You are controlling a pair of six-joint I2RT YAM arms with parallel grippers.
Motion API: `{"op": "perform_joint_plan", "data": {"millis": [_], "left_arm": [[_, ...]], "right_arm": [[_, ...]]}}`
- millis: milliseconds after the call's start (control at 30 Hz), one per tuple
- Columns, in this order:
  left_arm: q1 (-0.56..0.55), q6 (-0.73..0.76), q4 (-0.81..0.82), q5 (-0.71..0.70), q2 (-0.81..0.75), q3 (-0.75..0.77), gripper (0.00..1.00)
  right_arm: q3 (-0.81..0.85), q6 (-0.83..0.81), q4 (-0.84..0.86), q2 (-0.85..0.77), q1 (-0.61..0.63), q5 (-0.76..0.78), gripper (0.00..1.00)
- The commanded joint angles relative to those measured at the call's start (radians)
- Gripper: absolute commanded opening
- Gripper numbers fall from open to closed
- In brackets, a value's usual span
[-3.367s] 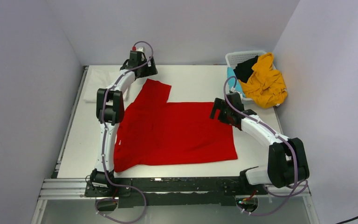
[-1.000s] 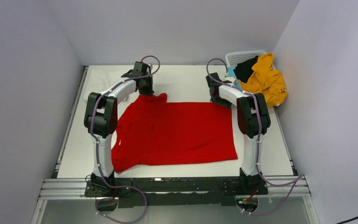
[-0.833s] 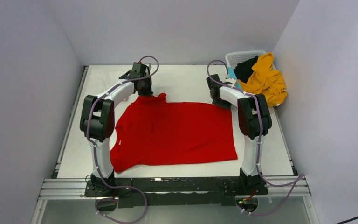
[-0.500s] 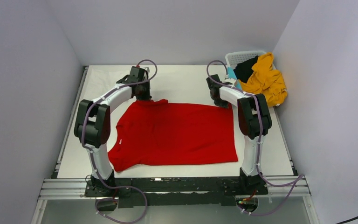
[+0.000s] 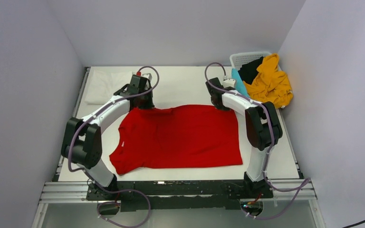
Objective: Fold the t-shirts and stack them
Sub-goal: Fold the other side of the tshirt into a rectangle
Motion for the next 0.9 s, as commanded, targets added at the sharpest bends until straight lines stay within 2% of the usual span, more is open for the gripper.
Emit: {"op": "perform_joint_plan", "data": {"millis": [0,200,367,533,867], "left_arm": [[-0.031,-0.047,-0.022,-0.046,-0.126,-0.067,0.0],[-0.071,-0.124,-0.064,-0.094,-0.268,-0.192,0.0],[-0.116,-0.16,-0.093,-0.114,-0.379,-0.272,0.0],[-0.144,-0.178,-0.137,-0.115,-0.452,-0.326,0.0],[-0.184,-0.216,-0.203,-0.093,-0.559,-0.406,0.0]], "right_arm": [[-0.047,-0.007,0.026,-0.107,0.014,0.03,0.0],[-0.109,-0.007,0.01,-0.199,0.035,0.053,0.0],[-0.19,-0.038,0.05,-0.291,0.05,0.008,0.0],[-0.285,-0.067,0.107,-0.377,0.054,-0.049,0.0],[-0.374,-0.08,0.1,-0.454,0.072,-0.091,0.0]]}}
